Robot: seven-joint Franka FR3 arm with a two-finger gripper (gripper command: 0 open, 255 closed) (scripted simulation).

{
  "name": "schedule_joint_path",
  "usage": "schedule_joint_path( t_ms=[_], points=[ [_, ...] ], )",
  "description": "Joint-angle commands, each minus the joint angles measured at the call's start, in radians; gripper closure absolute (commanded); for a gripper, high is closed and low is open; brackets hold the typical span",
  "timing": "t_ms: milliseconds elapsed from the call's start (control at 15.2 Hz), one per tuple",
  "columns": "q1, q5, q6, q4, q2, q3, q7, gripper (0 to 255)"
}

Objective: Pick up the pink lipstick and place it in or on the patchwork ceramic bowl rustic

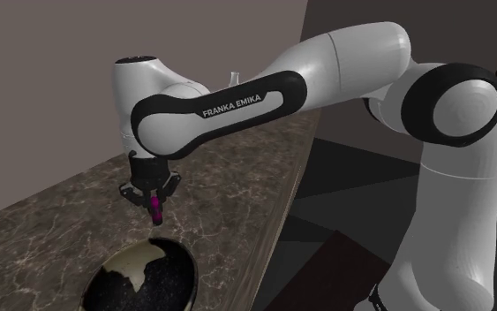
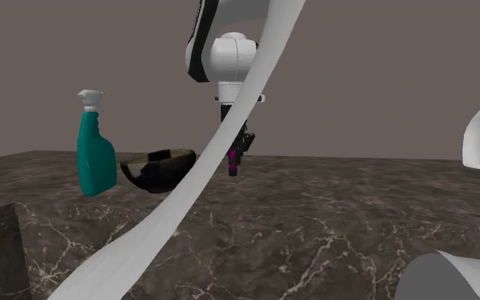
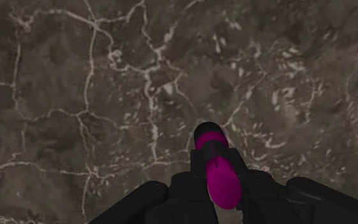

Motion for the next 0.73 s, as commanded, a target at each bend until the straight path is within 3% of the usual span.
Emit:
schedule_joint_path(
  t_ms=[0, 660],
  points=[
    [-0.001, 0.004, -0.021, 0.015, -0.006, 0.001, -0.003, 255],
    [0.003, 0.016, -0.148, 0.126, -0.025, 0.007, -0.014, 255]
  ],
)
